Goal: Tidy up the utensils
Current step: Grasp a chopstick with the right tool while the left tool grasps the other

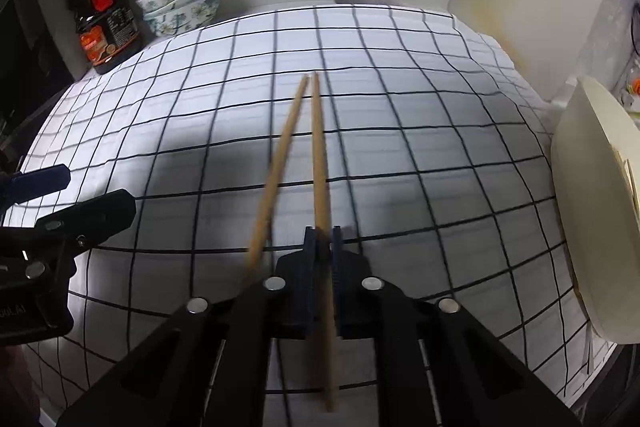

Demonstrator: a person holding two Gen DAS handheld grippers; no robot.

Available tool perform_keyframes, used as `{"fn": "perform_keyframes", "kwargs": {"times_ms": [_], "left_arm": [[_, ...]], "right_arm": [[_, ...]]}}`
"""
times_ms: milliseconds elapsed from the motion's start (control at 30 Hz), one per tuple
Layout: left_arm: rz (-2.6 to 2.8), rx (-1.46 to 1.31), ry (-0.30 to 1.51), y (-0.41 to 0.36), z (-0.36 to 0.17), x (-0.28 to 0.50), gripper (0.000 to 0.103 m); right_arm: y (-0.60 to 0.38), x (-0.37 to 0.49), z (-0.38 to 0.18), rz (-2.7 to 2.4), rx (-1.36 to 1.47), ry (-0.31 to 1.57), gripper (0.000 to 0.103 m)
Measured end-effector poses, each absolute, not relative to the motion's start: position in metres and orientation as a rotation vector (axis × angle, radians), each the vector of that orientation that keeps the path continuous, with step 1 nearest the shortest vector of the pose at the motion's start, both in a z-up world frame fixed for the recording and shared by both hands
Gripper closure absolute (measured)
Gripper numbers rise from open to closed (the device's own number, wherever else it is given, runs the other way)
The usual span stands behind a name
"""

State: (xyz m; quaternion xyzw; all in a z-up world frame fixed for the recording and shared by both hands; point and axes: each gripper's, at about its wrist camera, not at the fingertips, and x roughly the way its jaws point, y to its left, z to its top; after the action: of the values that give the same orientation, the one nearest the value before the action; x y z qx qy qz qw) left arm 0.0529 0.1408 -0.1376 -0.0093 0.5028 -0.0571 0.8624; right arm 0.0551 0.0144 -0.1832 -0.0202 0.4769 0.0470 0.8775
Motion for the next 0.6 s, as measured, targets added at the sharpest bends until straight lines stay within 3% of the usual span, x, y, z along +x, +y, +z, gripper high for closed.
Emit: {"fn": "perform_keyframes", "kwargs": {"times_ms": [600], "left_arm": [[-0.195, 0.044, 1.07, 0.066, -0.16, 0.076, 0.012]], "right_arm": [[-0.059, 0.035, -0.184, -0.026, 0.032, 1.008, 0.096]]}}
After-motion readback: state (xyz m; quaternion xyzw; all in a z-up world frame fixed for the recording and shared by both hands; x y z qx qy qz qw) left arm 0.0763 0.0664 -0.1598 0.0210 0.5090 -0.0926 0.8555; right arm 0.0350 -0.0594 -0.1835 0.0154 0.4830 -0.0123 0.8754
